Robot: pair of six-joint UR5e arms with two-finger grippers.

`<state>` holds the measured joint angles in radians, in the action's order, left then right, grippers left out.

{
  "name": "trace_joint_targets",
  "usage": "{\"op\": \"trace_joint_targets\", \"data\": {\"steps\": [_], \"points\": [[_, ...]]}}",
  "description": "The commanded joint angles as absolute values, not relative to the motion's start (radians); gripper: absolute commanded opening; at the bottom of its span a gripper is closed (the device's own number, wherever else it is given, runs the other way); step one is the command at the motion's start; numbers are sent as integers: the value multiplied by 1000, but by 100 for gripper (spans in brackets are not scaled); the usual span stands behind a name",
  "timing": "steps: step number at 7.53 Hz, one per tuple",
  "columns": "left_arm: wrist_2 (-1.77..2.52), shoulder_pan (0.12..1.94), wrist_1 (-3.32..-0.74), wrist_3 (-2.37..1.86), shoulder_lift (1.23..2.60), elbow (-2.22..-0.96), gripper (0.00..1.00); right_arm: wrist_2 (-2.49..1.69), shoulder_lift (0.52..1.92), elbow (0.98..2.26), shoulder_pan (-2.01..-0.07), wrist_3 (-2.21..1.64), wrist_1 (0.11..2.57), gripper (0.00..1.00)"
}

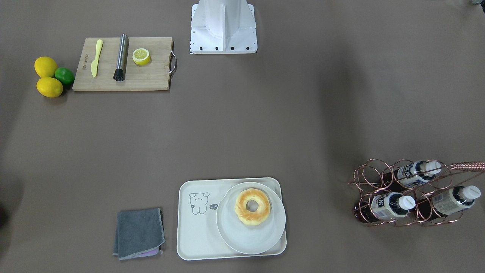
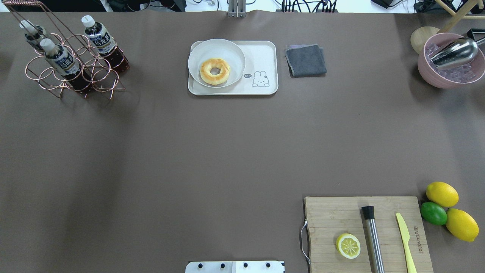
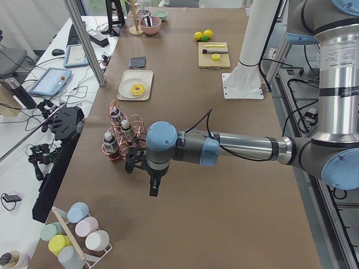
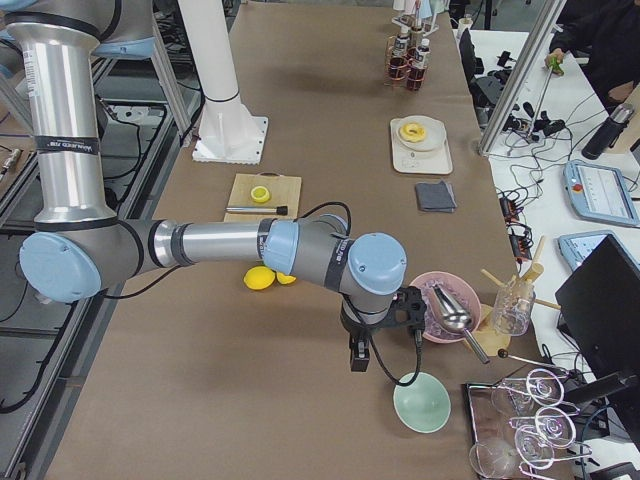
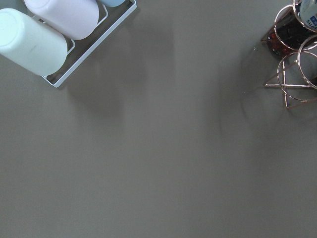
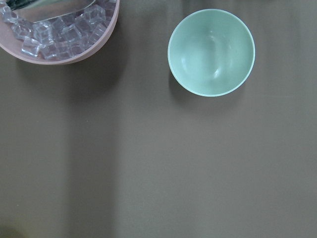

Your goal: Place tea on tray

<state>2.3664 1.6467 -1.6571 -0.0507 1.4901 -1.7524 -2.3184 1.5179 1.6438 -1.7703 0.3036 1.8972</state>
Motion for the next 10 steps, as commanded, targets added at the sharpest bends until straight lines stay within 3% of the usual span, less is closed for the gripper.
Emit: {"op": "trace_joint_targets", "data": {"steps": [1, 6, 10], "points": [[2364, 1646, -1652, -51, 1502, -1762, 98, -2322, 1517, 1651, -1773, 299, 1896, 100], [2362, 1644, -1652, -57, 1520, -1781, 98, -2322, 1508, 1657, -1779, 298, 1896, 100], [2356, 1644, -1652, -55, 1539, -1769, 98, -2319, 1520, 1735, -1795, 298, 1902, 100]]}}
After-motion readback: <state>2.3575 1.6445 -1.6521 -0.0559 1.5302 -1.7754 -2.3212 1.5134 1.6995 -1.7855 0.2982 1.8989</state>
